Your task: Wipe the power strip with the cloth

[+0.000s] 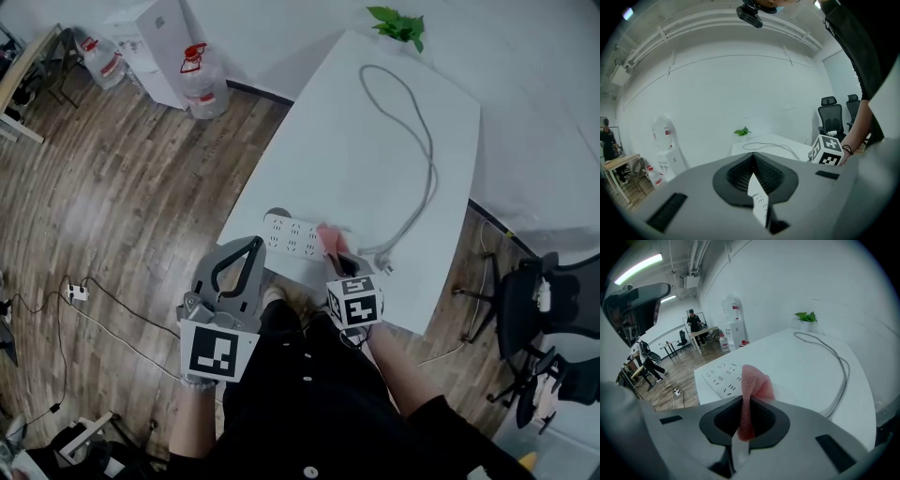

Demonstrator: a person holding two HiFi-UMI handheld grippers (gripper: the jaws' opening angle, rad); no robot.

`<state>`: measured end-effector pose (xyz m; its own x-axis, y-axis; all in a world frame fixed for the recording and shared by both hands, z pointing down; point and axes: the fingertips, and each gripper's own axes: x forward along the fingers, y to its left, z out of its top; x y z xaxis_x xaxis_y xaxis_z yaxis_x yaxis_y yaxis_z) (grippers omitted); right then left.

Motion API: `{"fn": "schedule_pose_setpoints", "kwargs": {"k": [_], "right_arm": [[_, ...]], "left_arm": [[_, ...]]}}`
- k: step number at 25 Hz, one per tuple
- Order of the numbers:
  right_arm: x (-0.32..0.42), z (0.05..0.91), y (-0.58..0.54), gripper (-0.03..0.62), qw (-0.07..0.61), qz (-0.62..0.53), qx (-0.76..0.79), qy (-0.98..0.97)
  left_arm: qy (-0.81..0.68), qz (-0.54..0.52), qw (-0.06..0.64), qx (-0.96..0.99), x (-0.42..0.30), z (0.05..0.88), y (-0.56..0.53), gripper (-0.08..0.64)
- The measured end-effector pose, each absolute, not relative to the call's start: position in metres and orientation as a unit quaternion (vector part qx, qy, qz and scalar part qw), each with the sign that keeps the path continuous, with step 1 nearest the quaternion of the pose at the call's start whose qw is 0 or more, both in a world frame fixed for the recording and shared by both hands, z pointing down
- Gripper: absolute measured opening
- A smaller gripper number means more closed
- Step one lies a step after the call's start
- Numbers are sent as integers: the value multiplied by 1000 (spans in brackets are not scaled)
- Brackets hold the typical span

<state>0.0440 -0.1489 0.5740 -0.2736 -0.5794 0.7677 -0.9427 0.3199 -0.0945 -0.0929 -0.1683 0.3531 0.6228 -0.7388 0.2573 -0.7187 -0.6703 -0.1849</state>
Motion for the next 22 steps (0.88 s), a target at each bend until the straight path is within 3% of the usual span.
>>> {"fn": "schedule_pose_setpoints", "kwargs": {"k": [22], "right_arm": [[-52, 572, -176, 55, 336, 248, 432, -799]], "left_arm": [[467, -163, 12, -869, -157, 360, -165, 11]]}}
